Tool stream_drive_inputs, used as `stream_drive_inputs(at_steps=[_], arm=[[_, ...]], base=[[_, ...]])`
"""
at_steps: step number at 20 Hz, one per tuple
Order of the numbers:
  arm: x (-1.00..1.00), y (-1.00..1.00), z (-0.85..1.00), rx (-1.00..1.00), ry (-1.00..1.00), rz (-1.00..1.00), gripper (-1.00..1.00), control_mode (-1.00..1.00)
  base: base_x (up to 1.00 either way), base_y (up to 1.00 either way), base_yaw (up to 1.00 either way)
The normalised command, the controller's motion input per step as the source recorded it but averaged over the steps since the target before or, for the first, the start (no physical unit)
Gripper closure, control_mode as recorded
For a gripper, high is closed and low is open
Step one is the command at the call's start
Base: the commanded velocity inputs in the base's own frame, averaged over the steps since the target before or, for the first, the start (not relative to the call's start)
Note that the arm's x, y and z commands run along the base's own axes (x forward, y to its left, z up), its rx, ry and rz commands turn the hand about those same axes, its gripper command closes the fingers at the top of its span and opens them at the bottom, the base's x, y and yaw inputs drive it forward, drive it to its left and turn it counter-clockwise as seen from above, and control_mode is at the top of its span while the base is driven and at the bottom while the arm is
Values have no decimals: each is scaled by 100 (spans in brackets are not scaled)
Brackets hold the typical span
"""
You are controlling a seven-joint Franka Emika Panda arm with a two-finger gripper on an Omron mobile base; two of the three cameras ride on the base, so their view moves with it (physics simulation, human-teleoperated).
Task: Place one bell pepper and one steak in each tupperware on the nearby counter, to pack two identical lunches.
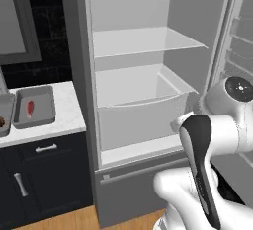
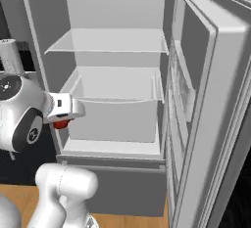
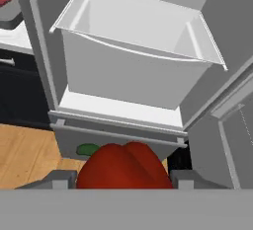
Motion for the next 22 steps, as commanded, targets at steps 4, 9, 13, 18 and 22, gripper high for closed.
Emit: stream_drive_inputs(at_steps=[4, 9, 13, 18, 22], arm=[[0, 0, 0, 0, 0, 0, 100, 100], [0, 0, 0, 0, 0, 0, 100, 100], [0, 0, 0, 0, 0, 0, 100, 100], [0, 0, 0, 0, 0, 0, 100, 100], [0, 0, 0, 0, 0, 0, 100, 100]], base=[[-94, 62, 12], [-13, 100, 7], [49, 100, 4], [81, 100, 2], [100, 60, -2]])
